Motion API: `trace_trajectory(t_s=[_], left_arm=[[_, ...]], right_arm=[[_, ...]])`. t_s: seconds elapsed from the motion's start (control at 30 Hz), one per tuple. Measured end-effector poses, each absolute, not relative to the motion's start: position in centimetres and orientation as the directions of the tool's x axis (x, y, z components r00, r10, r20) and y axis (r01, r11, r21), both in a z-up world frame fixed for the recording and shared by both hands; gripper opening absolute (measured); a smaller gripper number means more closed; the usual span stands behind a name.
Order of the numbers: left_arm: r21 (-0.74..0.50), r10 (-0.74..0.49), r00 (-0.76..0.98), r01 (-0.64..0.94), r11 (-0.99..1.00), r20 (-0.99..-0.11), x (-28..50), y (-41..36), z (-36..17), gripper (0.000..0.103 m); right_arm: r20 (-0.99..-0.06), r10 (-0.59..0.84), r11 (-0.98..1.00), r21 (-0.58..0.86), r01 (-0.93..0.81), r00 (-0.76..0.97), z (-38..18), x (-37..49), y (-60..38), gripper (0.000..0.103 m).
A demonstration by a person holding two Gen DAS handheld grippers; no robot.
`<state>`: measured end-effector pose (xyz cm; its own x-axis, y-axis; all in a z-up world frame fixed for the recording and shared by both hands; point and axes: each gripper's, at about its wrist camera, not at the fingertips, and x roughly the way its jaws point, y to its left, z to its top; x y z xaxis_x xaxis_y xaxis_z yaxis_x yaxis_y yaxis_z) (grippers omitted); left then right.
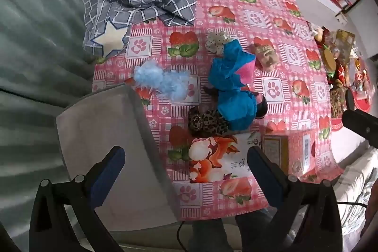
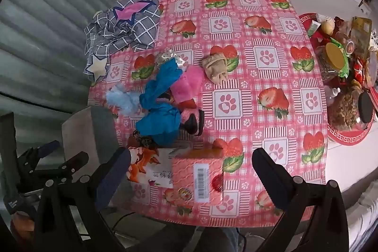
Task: Organize soft objects
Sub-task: 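Grasp the blue cloth with the left tool while the right tool grasps the beige knit sock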
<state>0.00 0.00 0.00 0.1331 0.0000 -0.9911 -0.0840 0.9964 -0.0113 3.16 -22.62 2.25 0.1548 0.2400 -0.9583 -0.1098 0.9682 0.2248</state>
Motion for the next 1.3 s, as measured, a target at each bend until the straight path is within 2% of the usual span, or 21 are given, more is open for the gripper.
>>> trace_trajectory(t_s=[0.43,1.3], left_arm=[[0.045,0.053,0.055,-0.129,0.991,-0.997,5.1,-2.2,-2.6,0.103],[0.130,0.128,-0.026,-0.126,0.983,-0.991,8.3,-3.9,-5.7,0.103]], right_arm=[[-0.965,0.255,0.963,0.249,-0.103,0.052,-1.4,9.2,-25.6,0.103],[-0.965,0.253,0.963,0.257,-0.078,-0.061,-6.7,13.9,-27.5,0.103]])
